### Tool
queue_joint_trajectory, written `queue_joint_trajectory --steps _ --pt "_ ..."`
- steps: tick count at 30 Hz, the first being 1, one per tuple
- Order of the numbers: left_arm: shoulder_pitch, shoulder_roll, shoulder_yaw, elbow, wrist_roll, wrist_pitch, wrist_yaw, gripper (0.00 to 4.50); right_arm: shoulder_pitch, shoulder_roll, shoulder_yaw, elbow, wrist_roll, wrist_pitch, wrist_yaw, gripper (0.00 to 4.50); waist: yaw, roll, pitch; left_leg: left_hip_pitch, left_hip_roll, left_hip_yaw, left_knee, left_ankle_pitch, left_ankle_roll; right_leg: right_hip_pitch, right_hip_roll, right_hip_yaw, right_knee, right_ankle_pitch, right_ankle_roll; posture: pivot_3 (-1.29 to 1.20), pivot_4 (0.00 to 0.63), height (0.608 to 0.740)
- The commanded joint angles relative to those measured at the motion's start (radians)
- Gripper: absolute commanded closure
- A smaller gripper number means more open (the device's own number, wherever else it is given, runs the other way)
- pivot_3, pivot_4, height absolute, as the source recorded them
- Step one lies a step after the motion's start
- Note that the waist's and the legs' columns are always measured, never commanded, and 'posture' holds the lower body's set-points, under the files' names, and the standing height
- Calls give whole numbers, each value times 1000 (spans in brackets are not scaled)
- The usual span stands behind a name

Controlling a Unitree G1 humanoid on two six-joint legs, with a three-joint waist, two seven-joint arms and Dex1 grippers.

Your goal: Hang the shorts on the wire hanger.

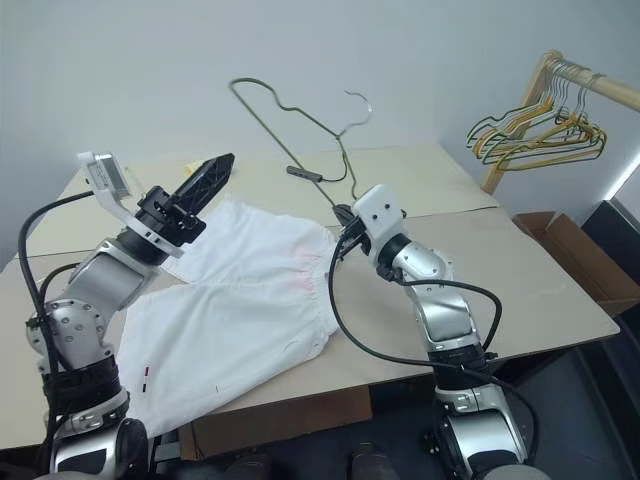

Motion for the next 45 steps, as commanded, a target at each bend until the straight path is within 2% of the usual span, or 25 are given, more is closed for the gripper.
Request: queue_joint_trajectory --steps 1,9,13,23,24,28,32,38,41,42,45 --pt "-36 14 5 -5 -35 -9 14 0 -1 5 11 -73 4 -114 12 4471 0 0 0 0 0 1 0 0 0 0 0 0 -1 0 0 67 0 740" --pt "-51 21 13 1 -57 -29 32 0 34 -19 87 -77 -48 -257 58 4471 13 0 0 -1 0 3 0 0 0 0 0 0 -2 3 -5 71 0 740" --pt "-55 4 9 4 -68 -45 47 852 35 -12 97 -65 -59 -269 50 4500 23 0 0 0 0 3 0 0 0 0 0 0 -2 3 -5 72 0 740" --pt "-56 -11 -12 14 -60 -60 61 4253 25 1 93 -42 -84 -276 7 4500 25 0 0 -1 0 4 0 0 0 0 0 0 -3 4 -7 66 0 740" --pt "-57 -10 -13 17 -55 -61 61 4484 26 1 94 -45 -85 -278 6 4500 25 0 0 -1 0 4 0 0 0 0 0 0 -3 4 -7 66 0 740" --pt "-65 -13 -10 29 -26 -81 81 4484 28 -6 110 -55 -115 -284 4 4500 24 0 0 -1 0 4 0 0 0 0 0 0 -3 4 -7 62 0 740" --pt "-61 -7 -15 28 4 -95 46 4500 29 -16 130 -44 -153 -324 5 3431 24 0 0 -1 0 4 0 0 0 0 0 0 -3 4 -7 56 0 740" --pt "-53 26 -42 24 114 -138 -60 4500 40 -21 120 -56 -130 -332 18 1306 23 0 0 -2 0 4 0 0 0 -1 0 0 -3 4 -7 51 0 740" --pt "-63 56 -38 56 147 -151 -133 4500 30 -18 38 -125 133 -87 113 210 23 -1 0 -2 0 4 0 0 0 -1 0 0 -3 4 -7 53 0 740" --pt "-64 77 -36 61 156 -156 -184 4500 16 -39 1 -143 249 44 156 64 23 -1 0 -2 0 4 0 0 0 -1 0 0 -3 4 -7 53 0 740" --pt "-52 164 -22 66 174 -165 -377 4500 -34 -139 -109 -145 540 361 276 64 23 -1 0 -2 0 4 0 0 0 -1 0 -1 -4 4 -7 54 0 740"
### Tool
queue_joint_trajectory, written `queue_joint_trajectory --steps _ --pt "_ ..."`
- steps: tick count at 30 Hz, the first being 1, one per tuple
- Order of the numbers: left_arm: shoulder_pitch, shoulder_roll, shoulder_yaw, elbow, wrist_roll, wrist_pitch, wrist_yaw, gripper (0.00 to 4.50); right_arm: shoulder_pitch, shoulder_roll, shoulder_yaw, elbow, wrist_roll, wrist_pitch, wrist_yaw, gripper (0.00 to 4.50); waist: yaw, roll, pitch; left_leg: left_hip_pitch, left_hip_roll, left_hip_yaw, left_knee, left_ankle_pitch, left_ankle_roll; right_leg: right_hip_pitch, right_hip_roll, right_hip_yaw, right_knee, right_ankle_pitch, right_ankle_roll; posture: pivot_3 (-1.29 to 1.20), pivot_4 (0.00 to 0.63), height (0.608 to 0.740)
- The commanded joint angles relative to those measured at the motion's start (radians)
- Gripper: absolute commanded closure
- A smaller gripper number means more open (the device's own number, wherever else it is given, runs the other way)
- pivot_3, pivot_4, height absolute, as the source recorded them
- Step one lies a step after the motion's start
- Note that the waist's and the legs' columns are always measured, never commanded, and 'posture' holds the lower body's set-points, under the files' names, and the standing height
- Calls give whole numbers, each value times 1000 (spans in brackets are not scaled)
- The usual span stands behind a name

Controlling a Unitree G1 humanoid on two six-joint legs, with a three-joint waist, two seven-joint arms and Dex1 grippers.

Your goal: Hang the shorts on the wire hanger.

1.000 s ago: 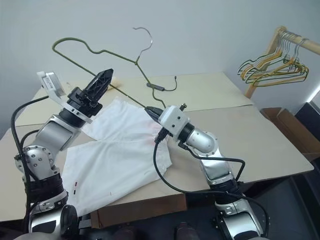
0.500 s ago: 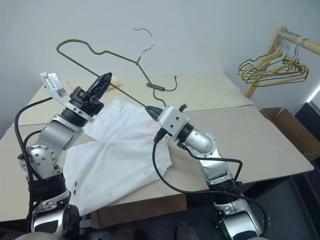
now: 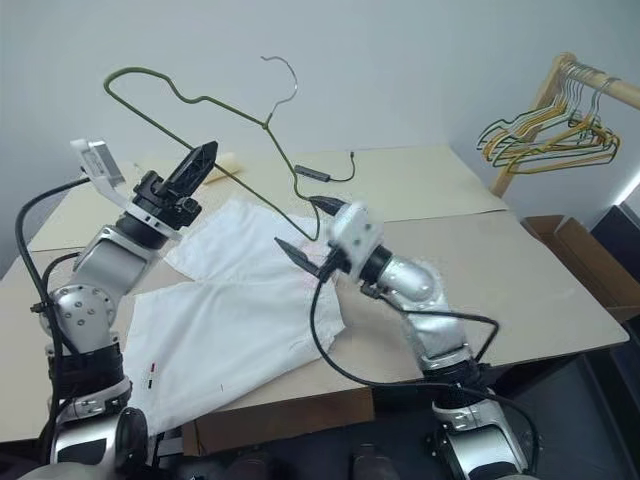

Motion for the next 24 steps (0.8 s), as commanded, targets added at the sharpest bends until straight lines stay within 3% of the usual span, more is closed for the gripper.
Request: queue_joint_trajectory --steps 1,4,8,12,20,24 --pt "-17 105 32 -15 6 -28 -250 4500 -79 -124 -155 -23 359 373 157 64 0 0 0 0 0 0 0 0 0 0 0 0 0 0 0 52 0 740" --pt "-16 195 70 -4 -51 -3 -482 4500 -141 -281 -156 48 499 599 344 64 -2 1 1 -2 0 0 -1 0 1 -2 0 -1 -2 -1 -1 47 0 740" --pt "-29 266 90 52 -89 25 -688 4500 -178 -385 -53 147 461 609 571 64 -6 1 1 -2 1 0 -3 -1 2 -2 0 -3 -3 -7 -2 40 0 740" --pt "-63 265 85 98 -86 27 -741 4500 -261 -343 9 233 455 648 635 64 -10 1 1 -2 1 0 -3 -1 2 -2 1 -2 -1 -6 5 38 0 740" --pt "-67 199 65 72 -30 -13 -710 4500 -344 -188 22 276 434 676 547 64 -6 1 1 -5 1 -1 -2 -1 2 -4 0 -3 -1 -5 5 48 0 740" --pt "-60 181 68 62 -17 -29 -705 4500 -348 -165 17 257 430 674 536 64 2 1 1 -9 0 -1 -2 -1 2 -6 0 -3 -2 -1 0 49 0 740"
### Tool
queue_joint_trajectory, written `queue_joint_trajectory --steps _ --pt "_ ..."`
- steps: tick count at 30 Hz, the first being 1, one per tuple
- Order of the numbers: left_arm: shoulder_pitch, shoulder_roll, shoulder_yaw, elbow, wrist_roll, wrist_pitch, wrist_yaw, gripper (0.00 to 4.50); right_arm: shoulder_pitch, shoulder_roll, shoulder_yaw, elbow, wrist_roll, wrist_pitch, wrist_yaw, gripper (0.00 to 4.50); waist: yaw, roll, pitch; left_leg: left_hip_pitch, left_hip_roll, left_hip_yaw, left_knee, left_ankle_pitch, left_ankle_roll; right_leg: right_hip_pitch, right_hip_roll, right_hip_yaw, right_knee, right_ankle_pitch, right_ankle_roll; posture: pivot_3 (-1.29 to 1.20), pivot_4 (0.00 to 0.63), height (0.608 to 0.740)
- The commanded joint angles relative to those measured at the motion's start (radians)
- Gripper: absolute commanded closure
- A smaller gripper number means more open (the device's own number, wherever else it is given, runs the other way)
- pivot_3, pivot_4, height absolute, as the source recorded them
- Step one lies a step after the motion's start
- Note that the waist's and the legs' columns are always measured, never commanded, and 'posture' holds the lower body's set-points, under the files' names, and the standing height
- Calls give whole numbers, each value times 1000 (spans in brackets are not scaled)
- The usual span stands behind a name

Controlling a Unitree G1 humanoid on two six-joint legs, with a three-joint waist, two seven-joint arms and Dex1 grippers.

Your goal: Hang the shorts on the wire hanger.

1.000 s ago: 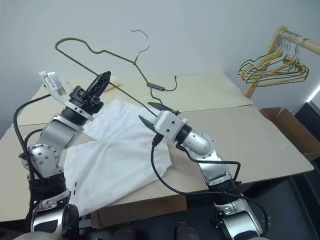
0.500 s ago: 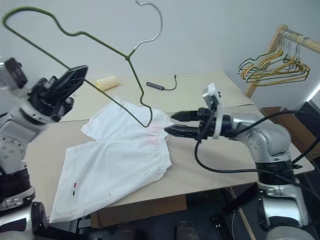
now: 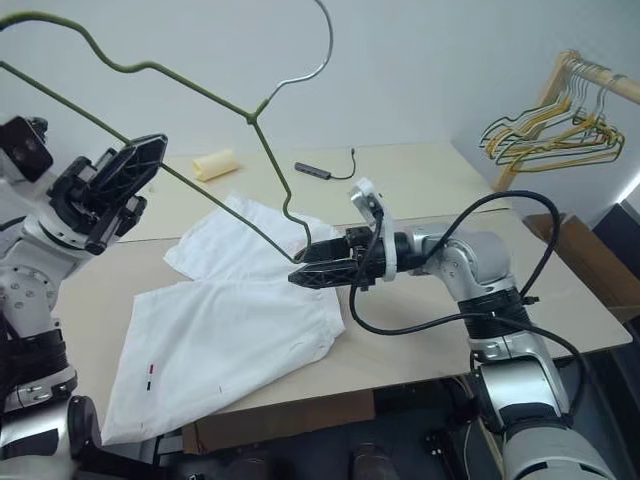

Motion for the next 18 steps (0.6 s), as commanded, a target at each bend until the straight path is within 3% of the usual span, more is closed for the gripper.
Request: queue_joint_trajectory --steps 1,15,18 --pt "-19 -6 12 -34 3 -28 9 4500 -36 3 -33 -28 3 3 -8 64 2 0 0 0 0 0 0 0 0 0 0 0 0 0 0 51 0 740" --pt "4 -27 11 -44 10 -26 26 4500 -73 27 -54 -3 -2 -8 -28 64 -2 0 0 1 0 -1 0 0 0 0 0 0 1 0 0 54 0 740" --pt "5 -30 11 -44 15 -26 30 4500 -77 25 -50 -6 -2 -4 -14 568 -2 0 0 0 0 0 0 0 0 0 0 0 1 0 0 53 0 740"
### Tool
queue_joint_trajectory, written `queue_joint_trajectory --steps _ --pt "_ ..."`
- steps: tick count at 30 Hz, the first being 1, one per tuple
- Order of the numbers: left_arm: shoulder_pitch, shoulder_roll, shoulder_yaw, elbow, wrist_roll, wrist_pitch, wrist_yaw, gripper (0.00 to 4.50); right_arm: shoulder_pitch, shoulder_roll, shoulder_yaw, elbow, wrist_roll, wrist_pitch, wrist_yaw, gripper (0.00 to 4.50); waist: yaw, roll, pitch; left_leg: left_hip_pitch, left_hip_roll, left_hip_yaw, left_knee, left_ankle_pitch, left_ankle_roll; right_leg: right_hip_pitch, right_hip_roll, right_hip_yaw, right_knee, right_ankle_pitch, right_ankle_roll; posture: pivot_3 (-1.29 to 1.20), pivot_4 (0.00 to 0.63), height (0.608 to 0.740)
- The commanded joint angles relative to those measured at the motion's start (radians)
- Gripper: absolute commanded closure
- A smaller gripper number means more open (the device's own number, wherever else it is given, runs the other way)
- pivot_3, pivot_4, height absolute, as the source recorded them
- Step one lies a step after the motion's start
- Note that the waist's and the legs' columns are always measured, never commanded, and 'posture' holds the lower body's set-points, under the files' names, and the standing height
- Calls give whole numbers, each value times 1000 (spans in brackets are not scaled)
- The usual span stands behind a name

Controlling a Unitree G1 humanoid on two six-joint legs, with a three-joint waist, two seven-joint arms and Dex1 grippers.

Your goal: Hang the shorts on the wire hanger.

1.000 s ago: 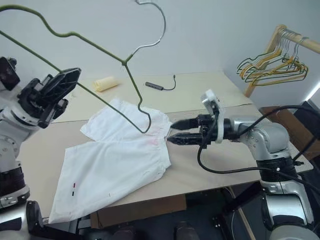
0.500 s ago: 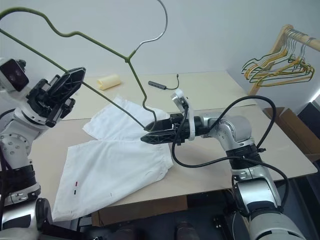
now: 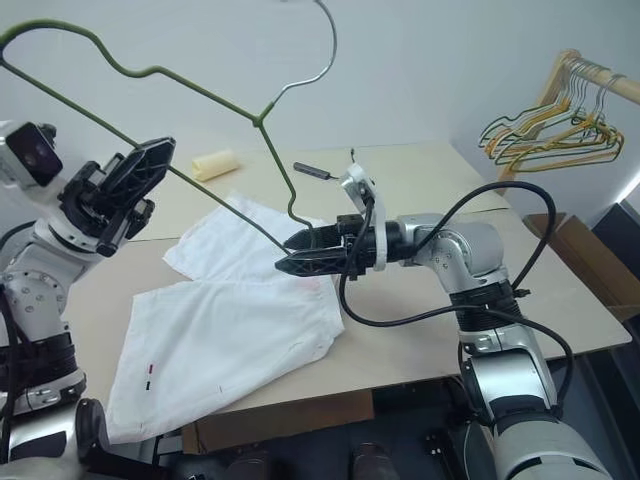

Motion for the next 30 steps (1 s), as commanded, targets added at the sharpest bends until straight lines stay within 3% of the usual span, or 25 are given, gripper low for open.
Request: queue_joint_trajectory --steps 1,11,14,19,22,29,30 --pt "-10 0 9 -27 0 -20 8 4500 -35 -1 -21 -9 2 -4 17 903 0 0 0 0 0 0 0 0 0 0 0 0 0 0 0 54 0 740" --pt "-13 -8 7 -11 9 -18 28 4500 -23 17 -14 -12 -41 -33 -3 4426 -2 0 0 0 0 0 0 0 0 0 0 0 0 0 0 42 0 740" --pt "-12 -17 -6 11 32 -21 45 4500 -19 20 -20 -16 -50 -33 -11 4471 -1 0 0 0 0 0 0 0 0 0 0 0 0 0 0 37 0 740" --pt "-5 -47 -24 49 85 -37 93 3027 -11 22 -55 -35 -26 -10 -34 4500 1 0 0 0 0 0 0 0 0 0 0 0 0 0 0 27 0 740" --pt "28 -15 -71 59 167 -34 75 2119 -8 22 -92 -55 6 17 -70 4500 -1 0 0 0 0 0 1 0 0 0 0 0 0 0 0 23 0 740" --pt "149 183 -255 157 565 -179 28 125 96 -58 -252 -173 134 183 -189 4500 -6 0 0 0 0 0 0 0 0 0 0 0 0 0 0 12 0 740" --pt "162 204 -270 160 613 -202 35 20 123 -73 -273 -195 146 201 -210 4500 -6 0 0 0 0 0 0 0 0 -1 0 0 0 0 0 10 0 740"
